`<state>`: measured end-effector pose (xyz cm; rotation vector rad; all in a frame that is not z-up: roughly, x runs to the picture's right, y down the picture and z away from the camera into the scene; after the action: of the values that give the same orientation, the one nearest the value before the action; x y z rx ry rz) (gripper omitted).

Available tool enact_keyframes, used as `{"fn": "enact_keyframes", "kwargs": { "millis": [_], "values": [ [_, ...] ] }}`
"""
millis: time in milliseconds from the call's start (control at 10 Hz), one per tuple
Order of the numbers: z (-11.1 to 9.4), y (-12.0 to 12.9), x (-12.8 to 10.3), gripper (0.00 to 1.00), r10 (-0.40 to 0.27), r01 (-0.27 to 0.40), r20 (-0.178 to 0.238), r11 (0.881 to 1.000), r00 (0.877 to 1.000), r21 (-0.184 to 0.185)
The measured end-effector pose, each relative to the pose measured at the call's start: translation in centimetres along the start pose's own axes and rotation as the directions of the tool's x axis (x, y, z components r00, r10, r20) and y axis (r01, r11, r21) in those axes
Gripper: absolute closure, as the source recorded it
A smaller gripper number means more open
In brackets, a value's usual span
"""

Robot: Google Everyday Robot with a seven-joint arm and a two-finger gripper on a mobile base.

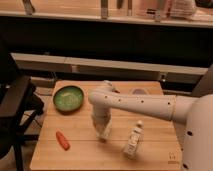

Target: Place the white sponge in the ceramic cup

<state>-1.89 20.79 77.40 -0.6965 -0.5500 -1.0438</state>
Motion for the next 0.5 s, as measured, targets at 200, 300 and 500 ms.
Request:
{"fn": "enact_keyframes", "kwargs": {
  "millis": [200,300,500],
  "values": [
    [-0.9,0.7,0.5,0.93,0.011,-0.011,-0.005,1.000,1.000,0.005],
    [-1.3,0.5,0.7,0.93,0.012,-0.012,-0.006,1.000,1.000,0.008],
    [-2.2,-0.2,1.7,0.93,0.015,-0.015,-0.011,1.000,1.000,0.011]
  ]
}}
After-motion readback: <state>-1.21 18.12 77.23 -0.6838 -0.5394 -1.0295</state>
